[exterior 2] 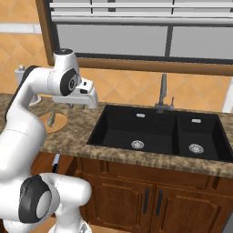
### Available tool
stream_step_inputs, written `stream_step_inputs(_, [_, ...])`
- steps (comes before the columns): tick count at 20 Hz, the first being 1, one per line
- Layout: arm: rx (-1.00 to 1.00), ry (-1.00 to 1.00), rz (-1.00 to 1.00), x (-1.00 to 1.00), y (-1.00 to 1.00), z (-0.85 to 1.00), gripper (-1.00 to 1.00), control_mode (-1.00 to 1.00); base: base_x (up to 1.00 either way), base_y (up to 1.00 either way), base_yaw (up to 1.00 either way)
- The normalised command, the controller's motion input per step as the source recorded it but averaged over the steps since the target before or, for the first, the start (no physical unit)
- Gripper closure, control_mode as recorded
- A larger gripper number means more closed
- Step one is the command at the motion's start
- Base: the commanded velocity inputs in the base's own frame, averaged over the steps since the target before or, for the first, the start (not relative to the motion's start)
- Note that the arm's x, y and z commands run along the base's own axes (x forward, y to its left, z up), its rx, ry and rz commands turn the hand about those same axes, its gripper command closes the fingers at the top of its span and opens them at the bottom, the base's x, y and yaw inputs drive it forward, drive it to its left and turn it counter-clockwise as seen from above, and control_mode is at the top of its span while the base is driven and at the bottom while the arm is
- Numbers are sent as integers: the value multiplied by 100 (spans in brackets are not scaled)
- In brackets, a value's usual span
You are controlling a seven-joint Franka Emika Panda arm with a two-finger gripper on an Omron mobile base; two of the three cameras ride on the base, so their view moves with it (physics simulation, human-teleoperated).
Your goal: Pick up the knife from the drawer and place it on the cutting board. Then place the meat from the plate to the cutting board.
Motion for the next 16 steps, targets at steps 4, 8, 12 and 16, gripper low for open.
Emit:
stream_step_inputs(4, [0,1,0,-16,-2,0,-100,-100,0,0,0])
stream_step_inputs(8, [0,4,0,-56,-1,-4,-100,-100,0,0,0])
stream_step_inputs(12, [0,1,0,-61,0,-14,-100,-100,0,0,0])
stream_step_inputs(16, [0,0,0,-37,4,-34,-100,-100,0,0,0])
